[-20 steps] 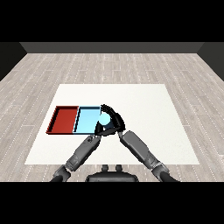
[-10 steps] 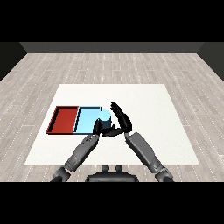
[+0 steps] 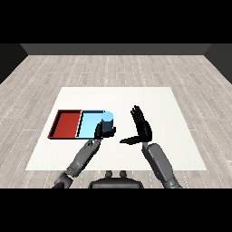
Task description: Pick the blue can and put it in the blue box
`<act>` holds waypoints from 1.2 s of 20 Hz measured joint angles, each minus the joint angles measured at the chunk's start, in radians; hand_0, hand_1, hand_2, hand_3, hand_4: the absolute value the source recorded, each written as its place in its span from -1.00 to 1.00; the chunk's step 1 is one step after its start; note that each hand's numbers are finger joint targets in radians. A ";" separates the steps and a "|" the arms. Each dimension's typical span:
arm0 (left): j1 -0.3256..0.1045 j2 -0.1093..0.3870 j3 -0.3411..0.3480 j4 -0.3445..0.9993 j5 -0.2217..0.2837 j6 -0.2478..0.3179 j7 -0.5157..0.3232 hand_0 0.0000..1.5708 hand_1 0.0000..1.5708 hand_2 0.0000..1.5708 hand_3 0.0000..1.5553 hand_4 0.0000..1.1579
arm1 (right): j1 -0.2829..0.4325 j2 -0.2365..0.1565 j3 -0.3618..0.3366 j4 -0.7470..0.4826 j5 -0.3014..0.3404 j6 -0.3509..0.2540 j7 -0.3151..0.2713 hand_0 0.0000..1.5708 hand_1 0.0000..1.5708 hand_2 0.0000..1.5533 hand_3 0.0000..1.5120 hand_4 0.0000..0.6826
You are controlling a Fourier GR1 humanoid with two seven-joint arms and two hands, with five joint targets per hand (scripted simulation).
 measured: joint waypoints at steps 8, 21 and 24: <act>-0.019 0.074 0.072 0.027 -0.029 -0.012 0.056 1.00 1.00 1.00 0.92 0.98 | 0.125 -0.088 -0.169 -0.142 -0.083 0.050 -0.005 -1.00 -1.00 -1.00 -1.00 -1.00; -0.205 0.242 0.269 0.422 -0.022 -0.073 0.171 1.00 1.00 1.00 0.91 0.82 | 0.189 -0.080 -0.237 -0.104 -0.063 0.057 -0.038 -1.00 -1.00 -1.00 -1.00 -1.00; -0.268 0.261 0.275 0.538 -0.048 -0.066 0.223 1.00 1.00 0.97 0.80 0.71 | 0.164 -0.079 -0.251 -0.075 -0.068 0.056 -0.023 -1.00 -1.00 -1.00 -1.00 -1.00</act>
